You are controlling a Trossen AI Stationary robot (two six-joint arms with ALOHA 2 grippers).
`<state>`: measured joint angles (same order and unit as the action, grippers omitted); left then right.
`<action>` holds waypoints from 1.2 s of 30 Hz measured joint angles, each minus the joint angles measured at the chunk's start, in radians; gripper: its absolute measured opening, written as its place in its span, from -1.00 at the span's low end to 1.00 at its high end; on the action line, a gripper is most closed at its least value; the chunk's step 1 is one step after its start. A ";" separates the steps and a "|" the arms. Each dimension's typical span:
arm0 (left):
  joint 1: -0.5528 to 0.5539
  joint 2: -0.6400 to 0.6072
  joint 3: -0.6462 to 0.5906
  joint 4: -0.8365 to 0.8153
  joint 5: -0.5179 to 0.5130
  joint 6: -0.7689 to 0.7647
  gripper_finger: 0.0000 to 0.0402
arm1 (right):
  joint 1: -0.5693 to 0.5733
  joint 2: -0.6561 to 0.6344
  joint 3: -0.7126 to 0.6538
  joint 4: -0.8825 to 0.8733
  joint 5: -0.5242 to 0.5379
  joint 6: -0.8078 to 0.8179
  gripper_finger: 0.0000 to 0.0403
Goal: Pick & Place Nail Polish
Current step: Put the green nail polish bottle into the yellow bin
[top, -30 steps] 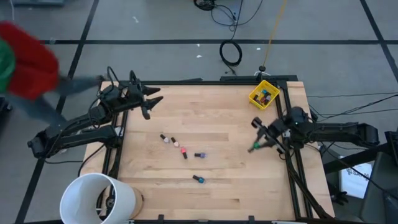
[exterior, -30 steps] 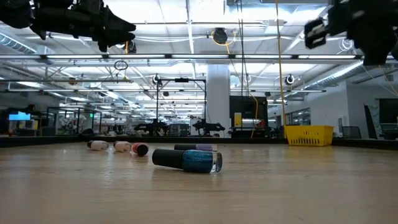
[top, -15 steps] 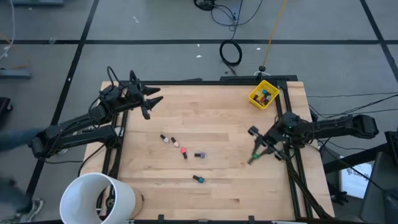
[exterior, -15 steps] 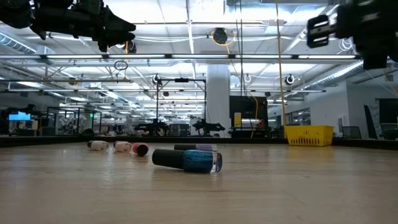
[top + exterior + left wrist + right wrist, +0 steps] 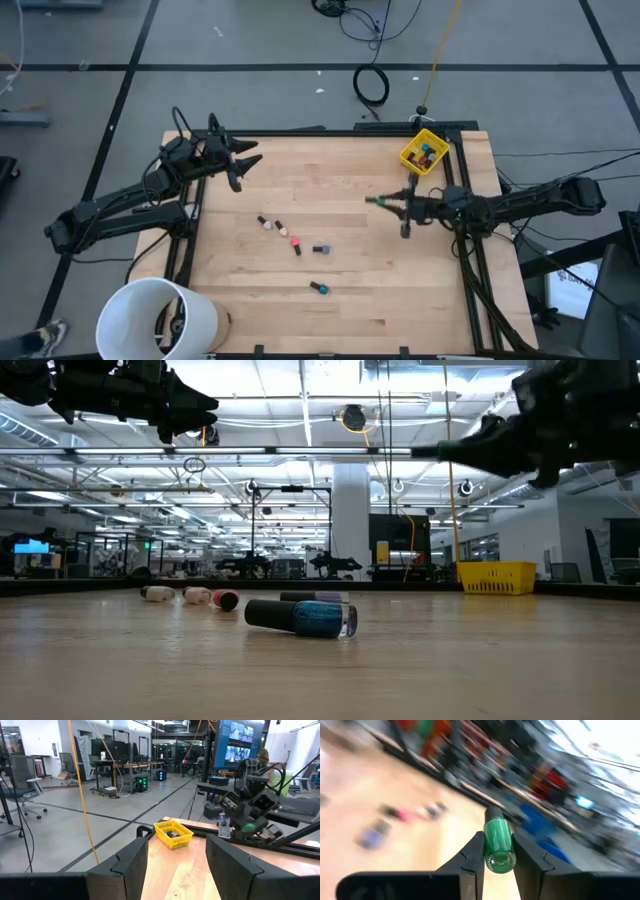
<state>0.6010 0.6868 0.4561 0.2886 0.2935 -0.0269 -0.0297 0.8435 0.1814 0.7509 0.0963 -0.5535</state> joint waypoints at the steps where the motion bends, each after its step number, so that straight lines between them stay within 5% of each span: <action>1: 0.000 0.000 0.000 0.000 0.000 0.000 -0.01 | 0.010 0.009 0.000 -0.001 0.065 -0.026 -0.68; 6: 0.000 0.000 0.000 0.000 0.000 0.000 -0.01 | 0.022 0.028 0.000 0.000 0.178 -0.072 -0.68; 10: 0.000 0.000 0.000 0.000 0.000 0.000 -0.01 | 0.021 0.028 0.000 0.020 0.413 -0.035 -0.68; 15: 0.000 0.000 0.000 0.000 0.000 0.000 -0.01 | -0.011 0.009 0.000 0.061 0.615 0.184 -0.68; 28: 0.000 0.000 0.000 0.000 0.000 0.000 -0.01 | -0.281 -0.180 0.000 -0.385 0.640 0.651 -0.68; 36: 0.000 0.000 0.000 0.000 0.000 0.000 -0.01 | -0.443 -0.194 0.000 -0.550 0.633 0.718 -0.68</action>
<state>0.6006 0.6868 0.4564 0.2886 0.2935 -0.0269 -0.4728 0.6495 0.1814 0.2009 0.7296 0.1642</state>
